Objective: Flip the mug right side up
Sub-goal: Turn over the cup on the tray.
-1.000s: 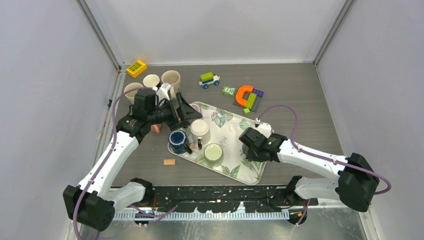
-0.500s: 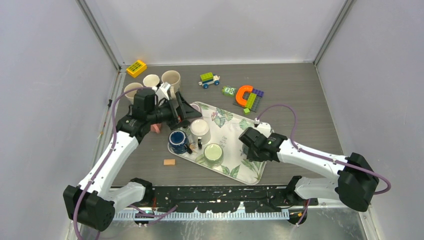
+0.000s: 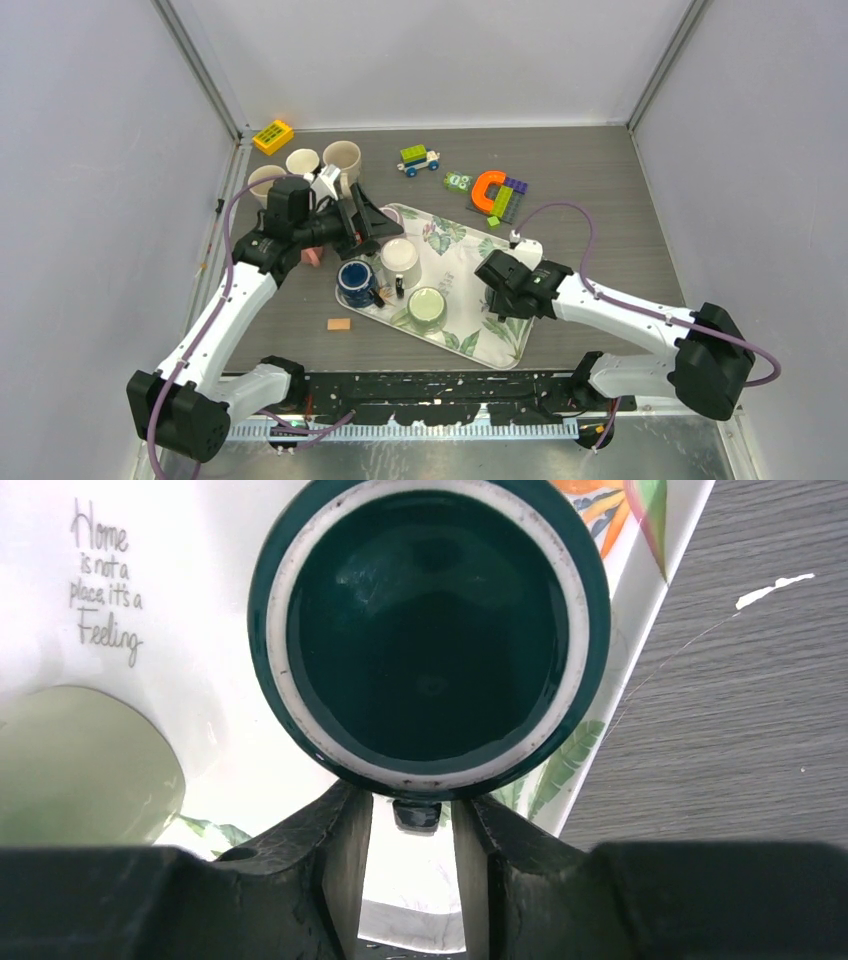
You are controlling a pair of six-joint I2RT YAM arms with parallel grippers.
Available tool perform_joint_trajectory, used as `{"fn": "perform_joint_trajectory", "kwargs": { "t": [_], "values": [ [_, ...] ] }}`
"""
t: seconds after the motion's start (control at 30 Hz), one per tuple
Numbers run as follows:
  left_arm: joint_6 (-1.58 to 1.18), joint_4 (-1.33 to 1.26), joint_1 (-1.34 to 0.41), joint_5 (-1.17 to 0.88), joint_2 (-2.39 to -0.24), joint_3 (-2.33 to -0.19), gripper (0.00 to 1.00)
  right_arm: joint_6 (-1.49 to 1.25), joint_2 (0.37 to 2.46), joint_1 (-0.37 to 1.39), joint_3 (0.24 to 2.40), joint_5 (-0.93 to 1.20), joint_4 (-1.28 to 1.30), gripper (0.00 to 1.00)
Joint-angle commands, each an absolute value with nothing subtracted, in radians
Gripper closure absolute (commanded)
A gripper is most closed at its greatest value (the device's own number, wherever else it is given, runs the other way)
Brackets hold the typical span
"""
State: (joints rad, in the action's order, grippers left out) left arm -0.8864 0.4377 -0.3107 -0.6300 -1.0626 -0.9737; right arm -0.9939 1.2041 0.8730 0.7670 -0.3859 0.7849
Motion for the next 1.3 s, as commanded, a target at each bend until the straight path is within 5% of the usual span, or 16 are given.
{"fn": "perform_joint_trajectory", "kwargs": {
  "t": [0.0, 0.17, 0.43, 1.27],
  "values": [
    [-0.884, 0.394, -0.304, -0.658, -1.062, -0.967, 0.00, -1.020, 1.237, 0.877, 0.801, -0.441, 0.771, 0.61],
    [-0.883, 0.397, -0.302, -0.660, -1.062, -0.966, 0.00, -1.024, 1.242, 0.877, 0.801, -0.450, 0.770, 0.68],
    [-0.937, 0.383, -0.291, -0.667, -1.057, -0.961, 0.00, -1.000, 1.212, 0.877, 0.871, -0.457, 0.823, 0.99],
    [-1.153, 0.204, -0.252, -0.720, -1.064, -0.923, 0.00, -0.958, 1.084, 0.817, 1.057, -0.377, 0.785, 0.99]
  ]
}}
